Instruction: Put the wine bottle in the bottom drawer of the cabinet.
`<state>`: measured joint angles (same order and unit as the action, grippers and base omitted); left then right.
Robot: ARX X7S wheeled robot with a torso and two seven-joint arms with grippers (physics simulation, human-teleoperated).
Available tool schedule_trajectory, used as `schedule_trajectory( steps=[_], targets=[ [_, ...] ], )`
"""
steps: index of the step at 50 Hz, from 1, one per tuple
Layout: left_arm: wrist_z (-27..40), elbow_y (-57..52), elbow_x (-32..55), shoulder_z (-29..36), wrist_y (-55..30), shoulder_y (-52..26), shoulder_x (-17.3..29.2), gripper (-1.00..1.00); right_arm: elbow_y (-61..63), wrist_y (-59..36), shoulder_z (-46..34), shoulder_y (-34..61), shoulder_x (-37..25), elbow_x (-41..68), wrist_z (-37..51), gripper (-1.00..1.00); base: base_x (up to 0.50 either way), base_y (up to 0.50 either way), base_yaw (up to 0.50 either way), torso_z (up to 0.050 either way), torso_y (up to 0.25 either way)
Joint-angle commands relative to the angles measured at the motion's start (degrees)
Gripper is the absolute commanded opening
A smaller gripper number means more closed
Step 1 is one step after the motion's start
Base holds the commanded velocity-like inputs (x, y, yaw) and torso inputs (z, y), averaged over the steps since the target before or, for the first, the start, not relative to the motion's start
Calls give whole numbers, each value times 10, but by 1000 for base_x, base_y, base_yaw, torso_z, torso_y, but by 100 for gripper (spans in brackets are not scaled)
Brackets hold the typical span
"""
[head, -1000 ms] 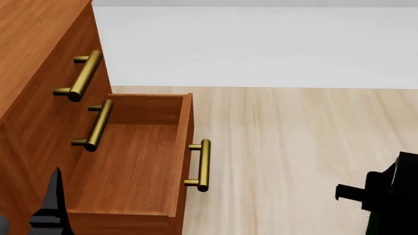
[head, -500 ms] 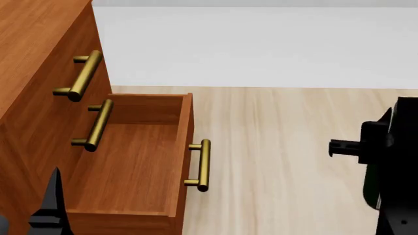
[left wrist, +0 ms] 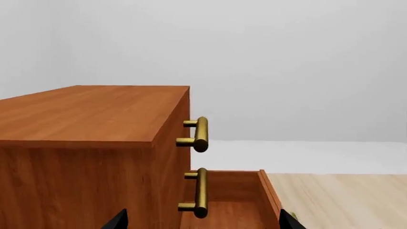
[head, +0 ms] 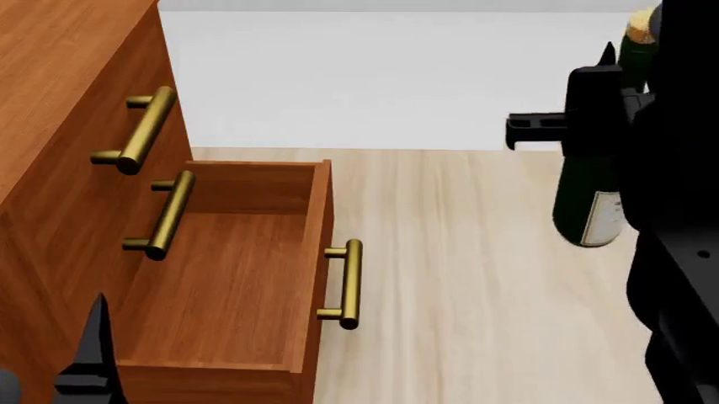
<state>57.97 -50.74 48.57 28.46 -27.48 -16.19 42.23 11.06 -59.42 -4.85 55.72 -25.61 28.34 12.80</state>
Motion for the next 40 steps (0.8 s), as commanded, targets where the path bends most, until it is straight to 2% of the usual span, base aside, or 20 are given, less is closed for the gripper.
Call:
schedule_trajectory(
  steps=[1, 24, 35, 40],
  targets=[
    [-6, 6, -7, 4, 8, 6, -1, 100, -13, -59, 12, 103, 30, 31, -16, -100, 0, 0, 0, 0, 0],
    [-3, -3, -6, 1, 9, 3, 6, 100, -131, -79, -112, 265, 73, 13, -64, -100, 0, 0, 0, 0, 0],
    [1, -3, -2, -3, 12, 6, 9, 100, -226, -92, -109, 343, 115, 34, -97, -100, 0, 0, 0, 0, 1],
    [1, -4, 6, -9, 14, 3, 14, 100, -259, -85, -139, 372, 125, 25, -114, -100, 0, 0, 0, 0, 0]
  ],
)
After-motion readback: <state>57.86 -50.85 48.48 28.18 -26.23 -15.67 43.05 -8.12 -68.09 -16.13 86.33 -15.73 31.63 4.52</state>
